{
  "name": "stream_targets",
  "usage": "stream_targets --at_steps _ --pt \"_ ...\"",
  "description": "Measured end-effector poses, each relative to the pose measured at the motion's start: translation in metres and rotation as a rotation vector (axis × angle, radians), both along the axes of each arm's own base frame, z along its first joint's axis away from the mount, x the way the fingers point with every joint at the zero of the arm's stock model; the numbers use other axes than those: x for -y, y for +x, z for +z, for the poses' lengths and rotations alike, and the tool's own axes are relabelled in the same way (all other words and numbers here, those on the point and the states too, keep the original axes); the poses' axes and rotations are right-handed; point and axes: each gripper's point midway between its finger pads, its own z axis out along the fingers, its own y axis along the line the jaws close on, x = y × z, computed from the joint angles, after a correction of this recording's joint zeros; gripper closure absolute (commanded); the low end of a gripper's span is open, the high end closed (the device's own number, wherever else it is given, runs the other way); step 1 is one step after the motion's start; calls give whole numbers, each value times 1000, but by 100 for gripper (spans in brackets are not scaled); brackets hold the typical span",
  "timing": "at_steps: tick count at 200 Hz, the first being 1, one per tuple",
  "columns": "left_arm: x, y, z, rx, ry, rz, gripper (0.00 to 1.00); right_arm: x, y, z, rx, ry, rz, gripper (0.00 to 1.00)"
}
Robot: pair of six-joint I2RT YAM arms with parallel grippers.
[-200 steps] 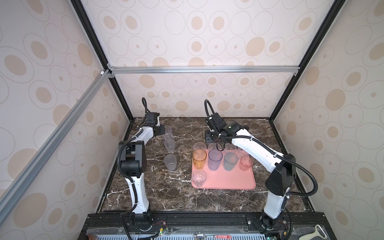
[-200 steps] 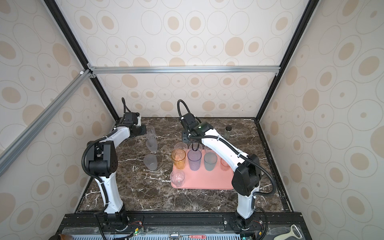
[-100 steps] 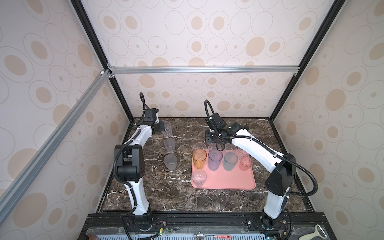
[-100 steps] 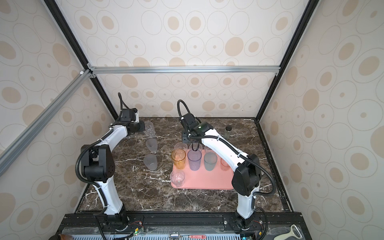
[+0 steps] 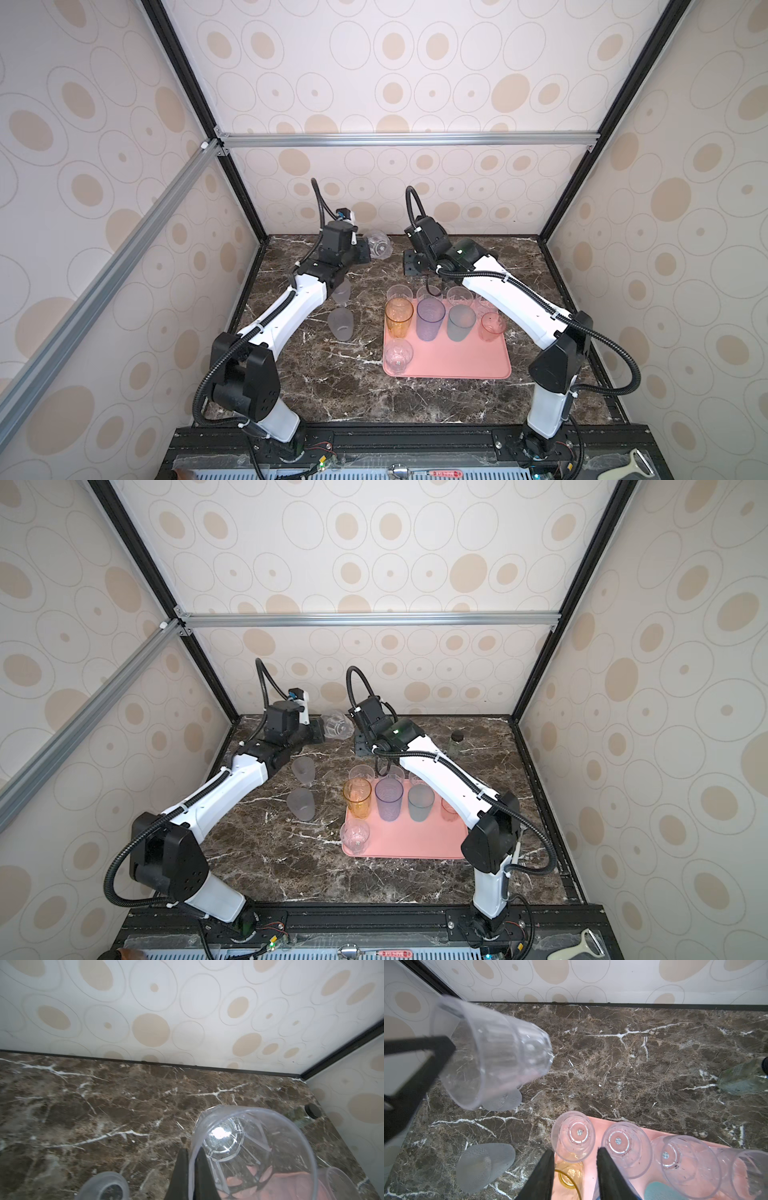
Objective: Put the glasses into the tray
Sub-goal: 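Swing the clear glass toward the tray while the right gripper reaches for it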
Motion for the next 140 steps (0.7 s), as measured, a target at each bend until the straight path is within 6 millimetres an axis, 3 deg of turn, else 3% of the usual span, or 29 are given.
stream_targets --at_steps 30,105,140 --pt "29 -13 3 7 -24 -37 100 -4 0 17 57 -5 -6 61" --pt "46 -22 7 14 -35 -55 100 -4 14 58 164 1 -28 60" --pt "53 -27 11 20 -42 -72 100 -12 25 52 167 -26 -23 62"
